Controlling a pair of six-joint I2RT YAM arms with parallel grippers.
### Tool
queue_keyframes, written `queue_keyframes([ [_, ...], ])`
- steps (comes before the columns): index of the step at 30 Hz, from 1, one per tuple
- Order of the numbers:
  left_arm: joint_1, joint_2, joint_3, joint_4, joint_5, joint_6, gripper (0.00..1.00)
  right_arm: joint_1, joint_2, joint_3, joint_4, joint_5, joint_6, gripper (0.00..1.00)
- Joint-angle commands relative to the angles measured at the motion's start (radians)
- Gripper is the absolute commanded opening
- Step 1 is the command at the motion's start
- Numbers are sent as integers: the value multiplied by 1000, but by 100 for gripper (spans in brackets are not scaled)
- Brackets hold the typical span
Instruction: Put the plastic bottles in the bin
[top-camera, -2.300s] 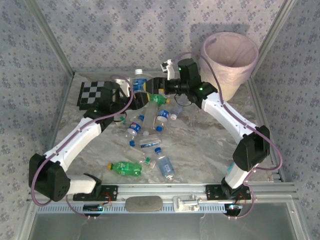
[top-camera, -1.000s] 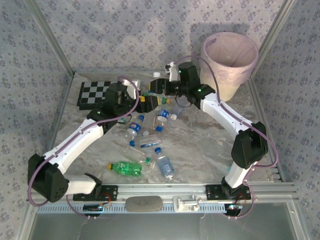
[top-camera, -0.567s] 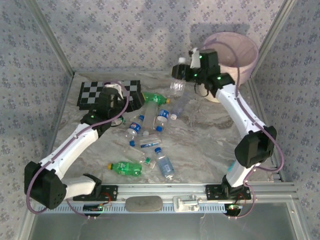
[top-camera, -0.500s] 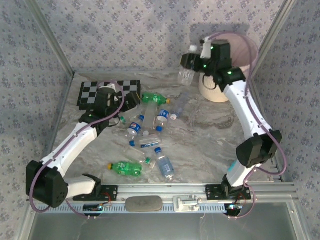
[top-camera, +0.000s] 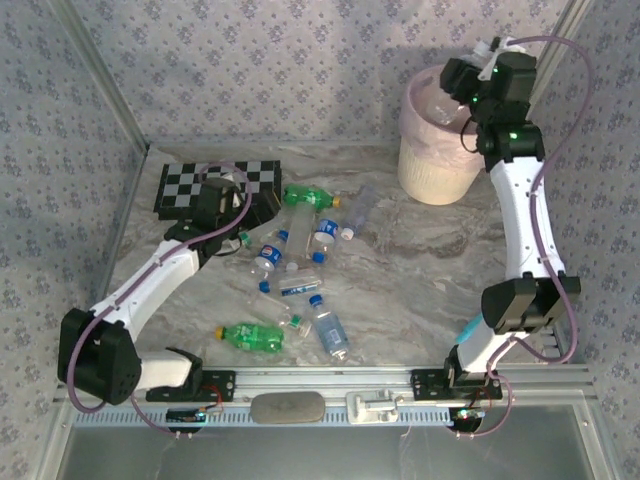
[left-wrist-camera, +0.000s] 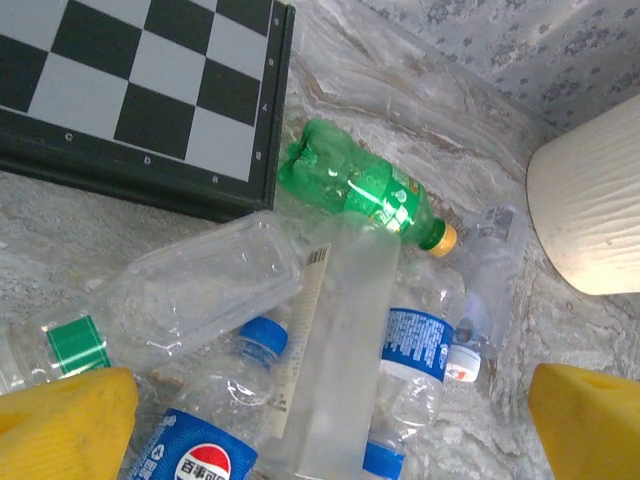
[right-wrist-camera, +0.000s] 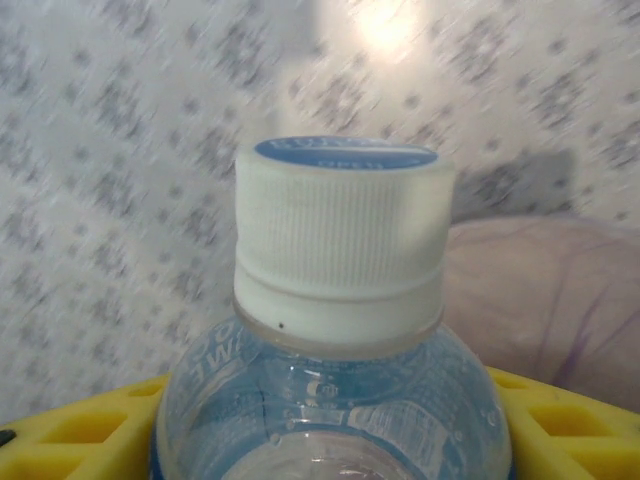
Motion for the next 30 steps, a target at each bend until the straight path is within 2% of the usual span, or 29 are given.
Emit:
queue_keyframes([
  [1, -1, 19, 17, -14, 46, -5, 100, -35, 25, -15, 126, 77, 39, 65],
  [8, -1, 19, 21, -19, 59, -1, 100, -42, 121, 17, 110, 140, -1, 65],
  [17, 0, -12, -7, -29, 54, 1, 100, -32, 296, 149, -60, 155, -44, 69],
  [20, 0, -15, -10, -32, 51, 3, 100, -29, 340, 190, -106, 150, -42, 74],
  [25, 1, -14, -7, -37, 42, 6, 100, -29, 382, 255, -156, 138, -29, 90],
  [30, 1, -14, 0, -48, 23, 15, 100, -23, 361, 297, -168, 136, -38, 98],
])
